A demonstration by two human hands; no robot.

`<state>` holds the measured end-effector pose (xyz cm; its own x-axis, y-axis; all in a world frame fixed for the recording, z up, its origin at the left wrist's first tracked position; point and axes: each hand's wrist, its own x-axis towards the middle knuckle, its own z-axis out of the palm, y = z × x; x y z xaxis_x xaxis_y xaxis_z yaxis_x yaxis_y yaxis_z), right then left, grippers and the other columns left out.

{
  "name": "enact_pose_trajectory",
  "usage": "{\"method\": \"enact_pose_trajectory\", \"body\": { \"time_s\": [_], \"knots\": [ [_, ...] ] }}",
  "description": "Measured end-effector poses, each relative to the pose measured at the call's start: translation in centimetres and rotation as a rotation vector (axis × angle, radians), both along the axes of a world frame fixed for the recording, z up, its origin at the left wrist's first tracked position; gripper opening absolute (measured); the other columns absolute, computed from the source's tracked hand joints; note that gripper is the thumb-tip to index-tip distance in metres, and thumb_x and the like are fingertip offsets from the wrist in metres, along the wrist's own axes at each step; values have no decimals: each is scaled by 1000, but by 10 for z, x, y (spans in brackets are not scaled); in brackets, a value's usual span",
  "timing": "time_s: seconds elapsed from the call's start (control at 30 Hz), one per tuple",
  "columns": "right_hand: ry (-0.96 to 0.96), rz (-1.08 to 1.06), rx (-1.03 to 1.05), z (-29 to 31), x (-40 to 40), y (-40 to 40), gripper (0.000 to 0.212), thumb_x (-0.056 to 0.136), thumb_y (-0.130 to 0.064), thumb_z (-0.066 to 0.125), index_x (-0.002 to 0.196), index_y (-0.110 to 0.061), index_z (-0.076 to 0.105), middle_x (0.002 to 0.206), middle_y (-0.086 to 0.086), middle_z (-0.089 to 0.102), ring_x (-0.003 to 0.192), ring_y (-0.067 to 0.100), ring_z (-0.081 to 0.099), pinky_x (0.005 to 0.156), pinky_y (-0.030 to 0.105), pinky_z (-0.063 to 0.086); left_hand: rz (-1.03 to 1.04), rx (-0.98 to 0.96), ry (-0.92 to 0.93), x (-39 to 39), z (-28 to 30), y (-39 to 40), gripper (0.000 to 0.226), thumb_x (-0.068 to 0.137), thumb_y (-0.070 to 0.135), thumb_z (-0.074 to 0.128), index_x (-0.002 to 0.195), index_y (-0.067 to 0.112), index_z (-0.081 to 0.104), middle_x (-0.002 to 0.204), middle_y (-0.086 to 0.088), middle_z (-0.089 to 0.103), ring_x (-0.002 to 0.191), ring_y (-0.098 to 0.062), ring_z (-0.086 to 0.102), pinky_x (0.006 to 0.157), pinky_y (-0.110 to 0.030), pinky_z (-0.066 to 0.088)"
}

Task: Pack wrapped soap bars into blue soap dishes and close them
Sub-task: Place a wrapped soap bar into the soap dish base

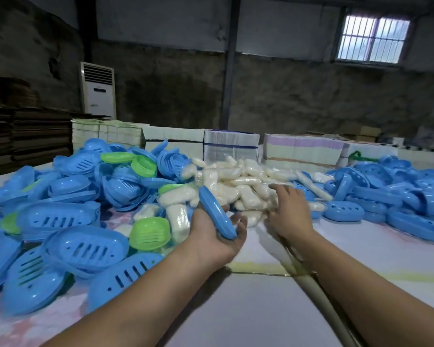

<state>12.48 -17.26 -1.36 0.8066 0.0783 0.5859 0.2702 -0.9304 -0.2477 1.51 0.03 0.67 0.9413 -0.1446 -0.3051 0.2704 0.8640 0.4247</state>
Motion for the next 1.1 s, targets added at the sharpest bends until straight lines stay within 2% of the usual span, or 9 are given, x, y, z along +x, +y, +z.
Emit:
{"method": "enact_pose_trajectory", "body": {
  "time_s": [0.13, 0.27, 0.4, 0.47, 0.57, 0.73, 0.9, 1.0, 1.1],
  "knots": [
    [228, -16, -277, 16, 21, 5, 82, 85, -10, 58, 153, -31, 18, 163, 0, 16, 149, 29, 10, 114, 58, 21, -38, 15, 10, -1, -6, -5, 74, 82, 78, 55, 107, 9, 62, 119, -17, 64, 88, -42, 63, 76, -50, 59],
    [203, -29, -496, 34, 32, 8, 57, 89, -14, 51, 141, -30, 39, 145, 1, 44, 134, 30, 32, 106, 58, 31, -29, 83, -34, -1, -7, -11, 73, 70, 82, 63, 107, 20, 61, 122, -21, 62, 111, -59, 51, 65, -59, 61],
    [158, -37, -546, 45, 27, 3, 45, 89, -18, 52, 133, -28, 45, 130, 2, 56, 123, 29, 41, 99, 52, 34, -111, 108, -46, 3, -13, -17, 64, 77, 73, 65, 109, 19, 60, 123, -21, 61, 123, -62, 44, 70, -63, 59],
    [133, -12, -386, 43, 19, -4, 45, 91, -26, 54, 135, -26, 43, 125, 4, 61, 118, 28, 47, 95, 47, 37, -177, 134, -65, 4, -18, -19, 69, 80, 74, 60, 116, 15, 60, 125, -21, 62, 115, -59, 53, 69, -60, 60],
    [190, 133, 107, 38, 1, -12, 49, 92, -30, 58, 137, -25, 42, 96, 2, 65, 92, 23, 57, 75, 37, 44, -218, 219, -109, 6, -26, -25, 88, 84, 76, 52, 132, 3, 56, 127, -22, 62, 104, -42, 64, 61, -49, 62],
    [200, 262, 761, 20, -27, -16, 39, 83, -25, 61, 122, -32, 60, 67, -4, 60, 61, 13, 56, 66, 35, 49, -49, 269, -119, 8, -35, -38, 64, 85, 68, 56, 96, 5, 62, 112, -19, 64, 124, -42, 56, 92, -51, 51],
    [244, 377, 703, 14, -52, -1, 38, 77, -31, 71, 114, -34, 61, 55, -10, 60, 54, 10, 60, 61, 37, 54, -38, 272, -168, 3, -32, -43, 52, 89, 65, 54, 98, 15, 66, 83, -9, 79, 112, -31, 65, 109, -47, 44],
    [271, 402, 666, 11, -60, 7, 41, 80, -36, 73, 119, -29, 65, 71, -6, 72, 61, 13, 69, 66, 40, 59, -50, 297, -172, 6, -28, -46, 51, 89, 62, 57, 105, 15, 67, 92, -10, 79, 103, -28, 70, 109, -52, 45],
    [336, 403, 720, 13, -62, 5, 32, 82, -24, 73, 112, -19, 69, 74, 3, 73, 56, 17, 68, 49, 30, 54, -110, 326, -151, 12, -23, -42, 58, 89, 66, 53, 105, 13, 68, 90, -14, 77, 89, -31, 71, 105, -54, 48]
  ]
}}
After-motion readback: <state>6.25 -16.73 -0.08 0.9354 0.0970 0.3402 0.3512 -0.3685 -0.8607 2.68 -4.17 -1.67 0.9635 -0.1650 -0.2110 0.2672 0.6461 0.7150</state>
